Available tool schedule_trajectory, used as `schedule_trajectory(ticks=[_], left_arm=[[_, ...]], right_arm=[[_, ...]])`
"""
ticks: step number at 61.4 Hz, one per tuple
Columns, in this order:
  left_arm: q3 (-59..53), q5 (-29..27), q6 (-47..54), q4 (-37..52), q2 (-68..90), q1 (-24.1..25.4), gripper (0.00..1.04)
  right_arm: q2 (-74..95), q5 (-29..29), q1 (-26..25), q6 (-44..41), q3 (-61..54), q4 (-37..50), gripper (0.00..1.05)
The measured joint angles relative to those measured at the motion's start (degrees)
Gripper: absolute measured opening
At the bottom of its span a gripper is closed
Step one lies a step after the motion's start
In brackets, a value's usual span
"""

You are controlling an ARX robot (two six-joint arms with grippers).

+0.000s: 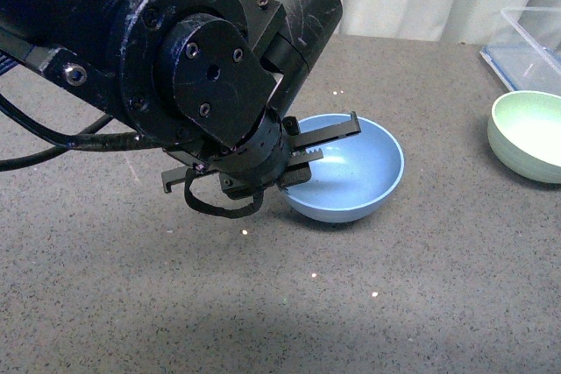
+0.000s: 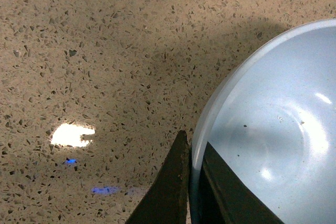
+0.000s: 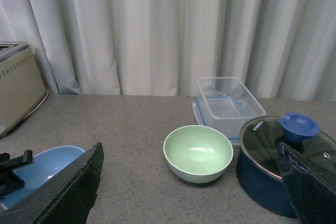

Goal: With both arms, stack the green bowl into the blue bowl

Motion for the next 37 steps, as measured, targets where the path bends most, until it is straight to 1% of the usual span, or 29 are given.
schedule_trajectory(ticks=[31,32,35,37], left_arm=[[1.9,0.5,0.2,-0.5,1.0,-0.5,0.04],[2.0,0.5,0.2,-0.5,1.0,-0.5,0.05],[2.1,0.5,0.4,-0.5,1.0,-0.5,0.14],[2.1,0.5,0.5,-0.5,1.0,-0.5,0.18]], right_arm=[[0.0,0.0,0.0,0.0,0.0,0.0,0.96],[0.0,0.0,0.0,0.0,0.0,0.0,0.96],[0.0,0.0,0.0,0.0,0.0,0.0,0.96],[0.0,0.0,0.0,0.0,0.0,0.0,0.96]])
